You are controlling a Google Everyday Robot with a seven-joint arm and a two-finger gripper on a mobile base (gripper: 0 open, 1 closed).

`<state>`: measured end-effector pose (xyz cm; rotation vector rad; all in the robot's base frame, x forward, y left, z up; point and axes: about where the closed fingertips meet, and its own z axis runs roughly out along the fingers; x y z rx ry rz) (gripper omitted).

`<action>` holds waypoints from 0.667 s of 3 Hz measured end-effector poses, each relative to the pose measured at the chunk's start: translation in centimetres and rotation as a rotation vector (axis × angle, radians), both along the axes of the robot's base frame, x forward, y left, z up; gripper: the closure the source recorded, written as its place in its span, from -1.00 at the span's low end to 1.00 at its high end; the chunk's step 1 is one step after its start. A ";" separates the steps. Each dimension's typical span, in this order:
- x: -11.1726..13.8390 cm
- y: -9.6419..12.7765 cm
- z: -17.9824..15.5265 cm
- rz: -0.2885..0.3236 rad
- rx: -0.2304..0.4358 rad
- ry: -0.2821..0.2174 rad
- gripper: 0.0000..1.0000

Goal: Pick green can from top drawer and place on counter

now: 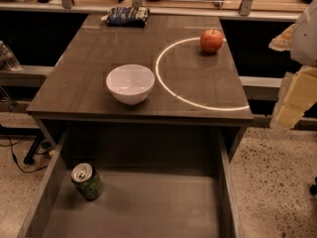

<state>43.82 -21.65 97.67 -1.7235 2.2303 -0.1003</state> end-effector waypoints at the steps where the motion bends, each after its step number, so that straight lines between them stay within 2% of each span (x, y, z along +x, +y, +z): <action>1: 0.0 0.0 0.0 0.000 0.000 0.000 -1.00; 2: -0.7 2.6 -2.5 0.017 0.087 0.044 -1.00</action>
Offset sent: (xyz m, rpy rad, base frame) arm -0.0209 0.0796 -0.0783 0.2778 0.1603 0.0551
